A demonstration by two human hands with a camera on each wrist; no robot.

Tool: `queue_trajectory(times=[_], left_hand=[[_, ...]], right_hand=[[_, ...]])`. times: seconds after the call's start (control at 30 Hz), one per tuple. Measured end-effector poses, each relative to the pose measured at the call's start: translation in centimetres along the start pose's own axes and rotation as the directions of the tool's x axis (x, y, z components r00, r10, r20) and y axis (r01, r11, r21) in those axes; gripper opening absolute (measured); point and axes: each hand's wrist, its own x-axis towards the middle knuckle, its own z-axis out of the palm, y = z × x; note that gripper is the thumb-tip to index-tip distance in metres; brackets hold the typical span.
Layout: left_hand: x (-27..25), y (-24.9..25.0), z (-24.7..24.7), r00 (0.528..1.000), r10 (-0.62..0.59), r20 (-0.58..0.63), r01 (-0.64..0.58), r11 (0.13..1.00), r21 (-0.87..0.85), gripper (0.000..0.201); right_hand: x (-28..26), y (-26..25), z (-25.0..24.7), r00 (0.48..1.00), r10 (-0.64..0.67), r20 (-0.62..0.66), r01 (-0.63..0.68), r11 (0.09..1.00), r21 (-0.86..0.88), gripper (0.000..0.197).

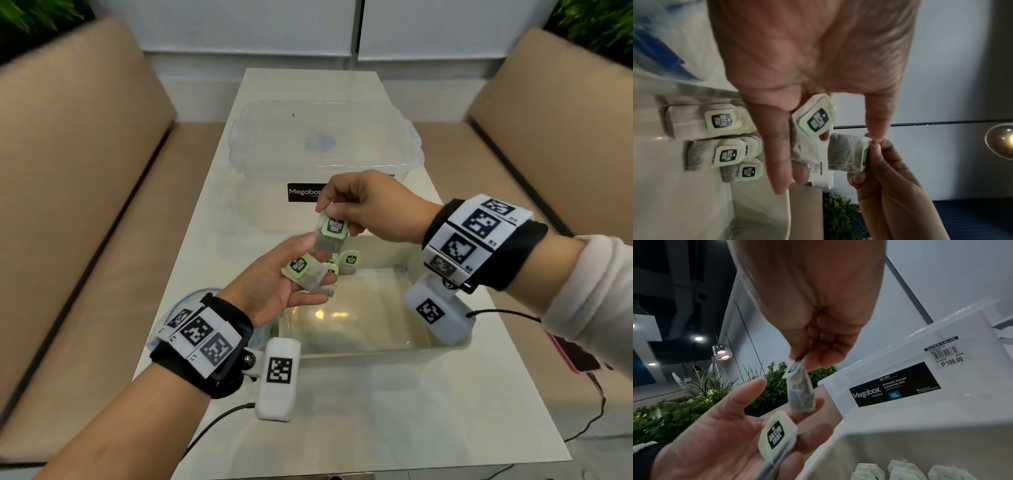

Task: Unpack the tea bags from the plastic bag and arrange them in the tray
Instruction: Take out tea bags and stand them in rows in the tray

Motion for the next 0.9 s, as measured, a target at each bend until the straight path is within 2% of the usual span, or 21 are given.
queue_trajectory(times=[0.1,0.23,0.3,0.37,0.5,0.7,0.8,0.9], left_hand=[[0.2,-0.4,0.7,0.999,0.021,-0.028,-0.019,0.998,0.052,0.052],[0.5,-0.9,0.9,0.997,0.006,-0.082,-0.002,0.999,0.055,0.022],[0.5,-1.0,0.7,0.994,0.010,-0.112,-0.001,0.997,0.079,0.020],[0.6,-1.1,0.3,0.989,0.021,-0.148,-0.007,0.996,0.090,0.027],[0.5,-1.1,-0.5,0.979,0.031,-0.202,-0.019,0.998,0.058,0.029],[0.4,-1.5,-0.9,0.979,0.016,-0.203,-0.001,0.997,0.074,0.024],[0.3,-1.7,-1.0,0.978,0.007,-0.207,0.011,0.997,0.083,0.024],[0.3,-1.8,-1.1,0.978,-0.001,-0.207,0.018,0.997,0.082,0.023]], right_hand=[[0.1,0.0,0.1,0.999,0.017,-0.031,-0.019,0.998,-0.063,0.009],[-0.1,-0.1,0.0,0.999,0.031,-0.022,-0.033,0.995,-0.095,0.011],[-0.3,-0.1,-0.3,0.998,0.052,0.026,-0.048,0.990,-0.132,0.012],[-0.3,0.2,-0.6,0.996,0.074,0.047,-0.062,0.976,-0.210,0.013],[0.0,1.9,-0.4,0.994,0.112,0.020,-0.094,0.906,-0.412,0.010],[0.7,5.1,2.0,0.965,0.257,0.060,-0.158,0.745,-0.649,0.016],[1.2,6.2,3.2,0.953,0.290,0.086,-0.137,0.669,-0.731,0.022],[1.6,6.5,3.9,0.944,0.306,0.121,-0.106,0.631,-0.769,0.024]])
